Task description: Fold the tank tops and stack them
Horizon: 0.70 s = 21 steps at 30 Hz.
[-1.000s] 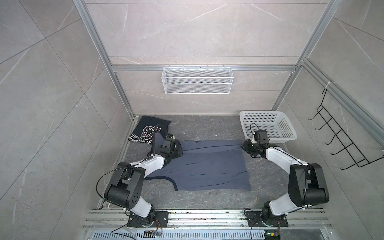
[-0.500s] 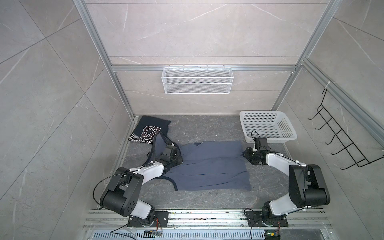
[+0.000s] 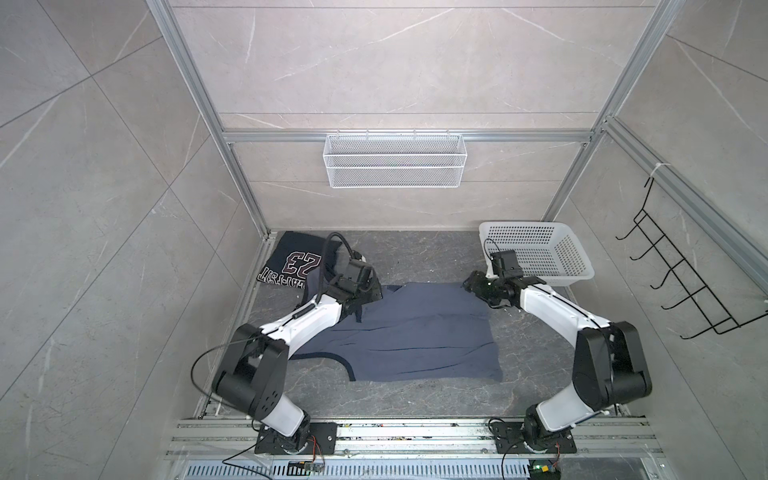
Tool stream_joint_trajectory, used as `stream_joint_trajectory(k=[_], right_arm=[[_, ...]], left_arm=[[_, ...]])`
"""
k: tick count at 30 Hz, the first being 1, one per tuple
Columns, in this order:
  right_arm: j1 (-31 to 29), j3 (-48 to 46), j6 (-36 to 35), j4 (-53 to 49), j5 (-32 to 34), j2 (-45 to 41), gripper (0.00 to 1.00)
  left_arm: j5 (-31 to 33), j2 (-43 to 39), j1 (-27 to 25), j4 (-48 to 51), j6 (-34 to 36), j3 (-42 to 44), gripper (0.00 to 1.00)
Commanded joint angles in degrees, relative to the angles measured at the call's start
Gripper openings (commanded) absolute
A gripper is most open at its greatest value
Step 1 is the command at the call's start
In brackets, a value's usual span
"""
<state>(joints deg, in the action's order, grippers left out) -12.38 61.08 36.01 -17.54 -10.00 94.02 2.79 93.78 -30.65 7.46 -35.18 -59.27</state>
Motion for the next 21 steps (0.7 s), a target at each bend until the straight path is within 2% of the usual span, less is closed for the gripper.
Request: stream_joint_trajectory(k=[1, 7, 13, 18, 21], right_arm=[[-1.36, 1.57, 0.04, -3.65, -2.26, 5.10, 0.62], [-1.17, 0.35, 0.55, -5.81, 0.03, 9.21, 0.63], [5.15, -5.78, 2.65, -5.32, 1.94, 8.23, 0.62], [8.67, -7.17, 2.35, -6.47, 4.60, 6.97, 0.62], [9.90, -6.85, 2.44, -7.42, 6.11, 6.66, 0.62]], left_arm=[[-2.17, 5.36, -1.74, 1.59, -0.70, -1.68, 0.44], [-1.58, 11.08, -6.03, 0.70, -3.18, -2.24, 0.45], [-2.55, 13.09, -11.96, -1.43, -6.71, -1.35, 0.45], [-3.09, 9.98, -14.35, -0.32, -7.58, -2.85, 0.47], [2.09, 5.90, -12.56, 6.41, -6.65, -6.11, 0.50]])
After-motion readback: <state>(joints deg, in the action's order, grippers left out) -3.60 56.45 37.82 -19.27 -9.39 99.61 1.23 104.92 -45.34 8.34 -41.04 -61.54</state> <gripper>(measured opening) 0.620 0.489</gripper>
